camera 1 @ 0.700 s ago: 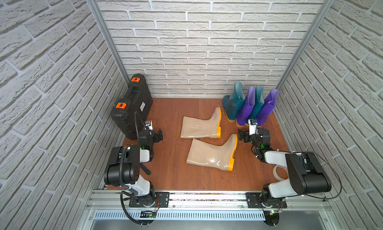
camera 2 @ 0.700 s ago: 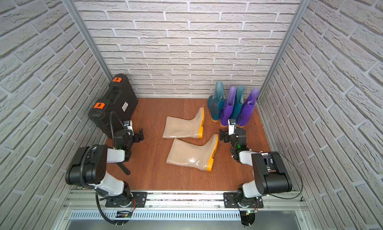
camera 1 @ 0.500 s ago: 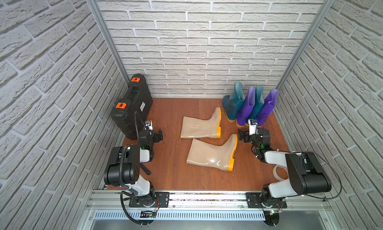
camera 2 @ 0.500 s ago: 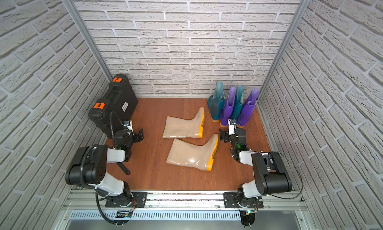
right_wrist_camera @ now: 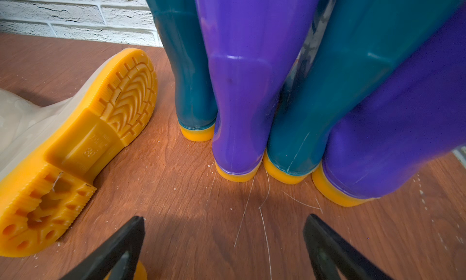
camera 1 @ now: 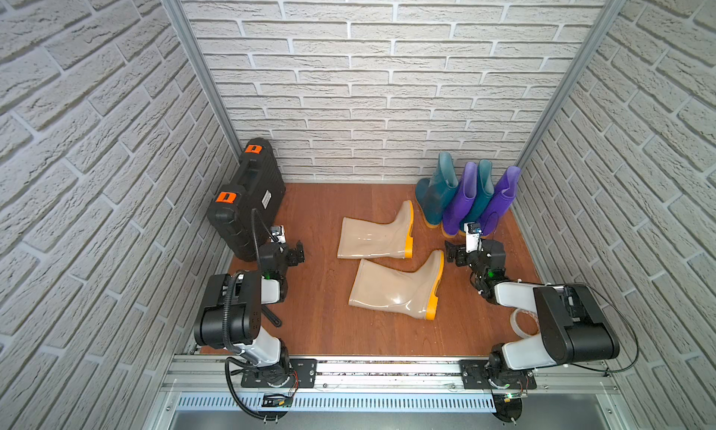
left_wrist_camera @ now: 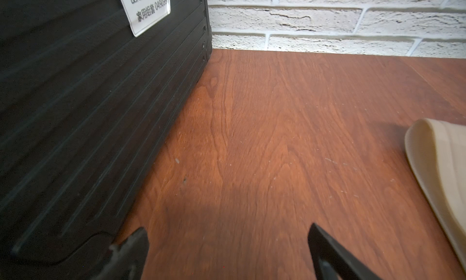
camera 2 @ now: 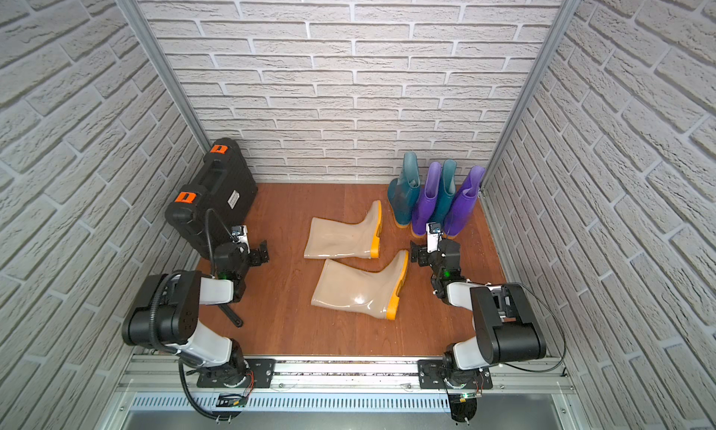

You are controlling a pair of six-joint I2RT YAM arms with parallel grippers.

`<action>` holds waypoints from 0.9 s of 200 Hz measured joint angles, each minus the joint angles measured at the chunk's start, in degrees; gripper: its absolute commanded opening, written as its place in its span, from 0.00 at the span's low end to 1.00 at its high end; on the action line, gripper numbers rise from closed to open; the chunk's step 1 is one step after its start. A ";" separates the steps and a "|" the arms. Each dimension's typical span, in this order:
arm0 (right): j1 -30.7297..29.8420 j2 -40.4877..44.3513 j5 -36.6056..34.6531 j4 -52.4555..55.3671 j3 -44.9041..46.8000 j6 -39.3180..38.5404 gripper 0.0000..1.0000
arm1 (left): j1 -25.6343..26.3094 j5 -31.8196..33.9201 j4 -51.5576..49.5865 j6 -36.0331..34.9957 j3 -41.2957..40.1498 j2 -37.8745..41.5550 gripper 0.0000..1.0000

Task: Match and arrange rain boots in pairs
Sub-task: Adjust the rain boot at the center of the board.

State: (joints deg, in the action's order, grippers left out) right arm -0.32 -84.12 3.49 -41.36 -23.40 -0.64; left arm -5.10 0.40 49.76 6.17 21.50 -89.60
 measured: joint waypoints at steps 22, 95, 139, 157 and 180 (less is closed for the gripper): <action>0.00 0.00 0.00 0.00 0.00 0.00 1.00 | -0.02 0.00 0.00 0.02 0.00 0.00 0.98; 0.00 0.00 0.00 0.00 0.02 0.00 1.00 | -0.02 0.37 -1.97 0.04 0.66 0.33 0.98; 0.00 1.97 -1.07 15.50 -7.54 -0.02 1.00 | 0.42 4.90 -21.40 3.74 11.69 10.78 0.98; 0.00 3.78 -0.81 26.43 -17.29 -0.24 1.00 | 0.72 5.11 -28.39 6.93 18.67 15.52 0.98; -0.57 8.00 -0.52 34.10 -25.29 0.07 0.99 | 4.22 7.06 -36.15 8.74 28.15 18.40 0.98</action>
State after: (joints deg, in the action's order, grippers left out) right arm -0.89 -76.12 2.96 -7.27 -48.69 -0.58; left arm -0.89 7.46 13.61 14.92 49.65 -71.20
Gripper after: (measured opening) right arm 0.993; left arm 0.983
